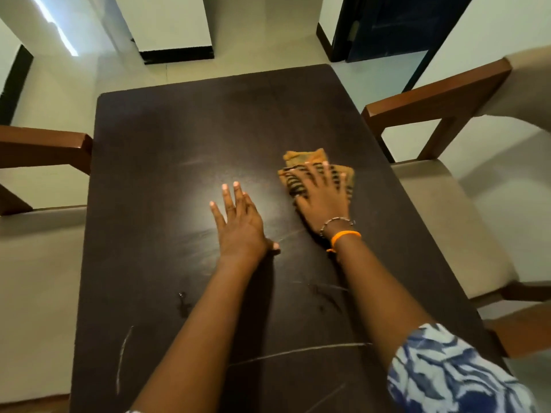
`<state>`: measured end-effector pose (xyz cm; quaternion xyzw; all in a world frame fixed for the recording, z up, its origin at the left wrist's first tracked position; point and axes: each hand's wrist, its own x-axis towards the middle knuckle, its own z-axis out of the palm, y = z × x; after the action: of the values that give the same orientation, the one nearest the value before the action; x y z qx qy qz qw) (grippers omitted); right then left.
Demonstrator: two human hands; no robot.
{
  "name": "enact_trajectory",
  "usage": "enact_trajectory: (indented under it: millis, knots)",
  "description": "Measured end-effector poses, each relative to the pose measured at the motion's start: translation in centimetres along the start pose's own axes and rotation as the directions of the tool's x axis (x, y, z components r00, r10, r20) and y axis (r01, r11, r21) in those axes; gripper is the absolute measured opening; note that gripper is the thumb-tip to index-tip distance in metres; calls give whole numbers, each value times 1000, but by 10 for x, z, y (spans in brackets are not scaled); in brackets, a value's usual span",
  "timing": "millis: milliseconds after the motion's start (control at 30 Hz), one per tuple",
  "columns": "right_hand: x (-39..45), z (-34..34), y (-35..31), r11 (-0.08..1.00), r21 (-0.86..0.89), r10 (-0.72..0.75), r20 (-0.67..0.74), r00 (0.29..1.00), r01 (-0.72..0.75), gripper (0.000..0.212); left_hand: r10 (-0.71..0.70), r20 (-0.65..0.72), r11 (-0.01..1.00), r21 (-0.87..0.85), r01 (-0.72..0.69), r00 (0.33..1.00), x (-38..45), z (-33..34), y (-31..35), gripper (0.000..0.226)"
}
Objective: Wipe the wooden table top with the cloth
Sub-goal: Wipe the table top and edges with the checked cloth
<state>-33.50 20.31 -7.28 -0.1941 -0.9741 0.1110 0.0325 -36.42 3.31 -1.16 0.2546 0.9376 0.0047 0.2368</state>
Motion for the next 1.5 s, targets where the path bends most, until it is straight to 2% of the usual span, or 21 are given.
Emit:
enact_trajectory:
  millis: [133,267,333,400,467,533,600,700,800,1000,1133,1233,1367,1500]
  knots:
    - [3,-18,92,965,-2,263,-51,964,-263,55,45,48,993,111,-50,998,9,11,31,123]
    - [10,-20,94,916,12,400,-79,913,-401,54,-21,102,992,127,8,995,15,9,40,121]
    - [10,-13,66,953,15,302,-90,949,-301,56,-1,83,989,145,-11,997,17,5,49,113]
    - [7,-4,35,997,16,72,-50,996,-71,59,48,69,982,178,-59,996,18,0,64,103]
    - [3,-1,24,995,16,-101,20,995,101,57,56,90,983,167,-70,994,21,-3,78,109]
    - [5,-6,41,987,22,-159,19,987,159,56,52,121,985,159,-72,991,26,-3,87,123]
    - [15,-11,73,995,10,-97,-13,995,97,56,51,131,980,183,-75,990,29,1,93,128]
    - [40,-18,110,999,-21,37,-18,999,-37,56,55,124,980,186,-77,991,28,3,101,117]
    - [82,-20,124,998,-27,53,17,998,-53,56,70,102,974,207,-90,992,29,3,112,106]
    - [141,-20,128,997,3,79,25,997,-80,55,-6,92,990,138,-7,996,30,11,117,110]
    - [102,-25,129,999,16,41,47,998,-42,56,-16,60,995,94,10,998,24,15,114,110]
    - [23,-32,137,999,22,39,71,997,-40,58,17,87,997,76,-24,996,25,15,111,110]
    - [-73,-39,139,995,7,103,77,992,-104,63,13,162,997,68,-25,987,31,15,102,124]
    - [-70,-35,139,984,-26,178,66,982,-176,62,23,179,999,19,-27,984,29,16,97,125]
